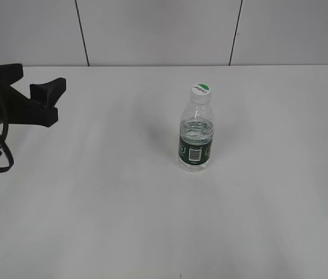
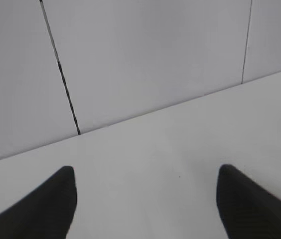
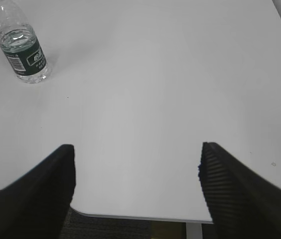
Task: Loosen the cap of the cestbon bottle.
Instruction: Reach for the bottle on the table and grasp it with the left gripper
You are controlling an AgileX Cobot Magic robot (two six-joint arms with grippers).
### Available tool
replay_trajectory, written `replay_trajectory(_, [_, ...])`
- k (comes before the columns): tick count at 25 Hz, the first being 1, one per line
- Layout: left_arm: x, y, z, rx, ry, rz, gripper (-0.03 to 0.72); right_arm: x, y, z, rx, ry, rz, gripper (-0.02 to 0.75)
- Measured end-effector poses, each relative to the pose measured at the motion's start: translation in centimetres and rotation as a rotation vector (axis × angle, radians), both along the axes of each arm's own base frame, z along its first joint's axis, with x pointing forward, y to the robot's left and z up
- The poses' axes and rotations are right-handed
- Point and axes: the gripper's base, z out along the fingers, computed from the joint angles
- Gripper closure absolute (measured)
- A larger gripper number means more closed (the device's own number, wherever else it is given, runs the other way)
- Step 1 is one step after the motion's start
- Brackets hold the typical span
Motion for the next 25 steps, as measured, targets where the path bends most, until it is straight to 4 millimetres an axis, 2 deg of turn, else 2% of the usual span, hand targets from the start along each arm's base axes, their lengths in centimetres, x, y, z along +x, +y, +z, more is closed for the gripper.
replay_trajectory(14, [0.9,-0.5,-3.8,0.018,0.073,-0.028,0.161,0.0,0.0,0.0,0.000,0.000,0.000,0.150])
replay_trajectory(25, [1.6,-3.2,-4.9,0.096,-0.012,-0.325,0.161,0.0,0.0,0.0,0.000,0.000,0.000,0.150])
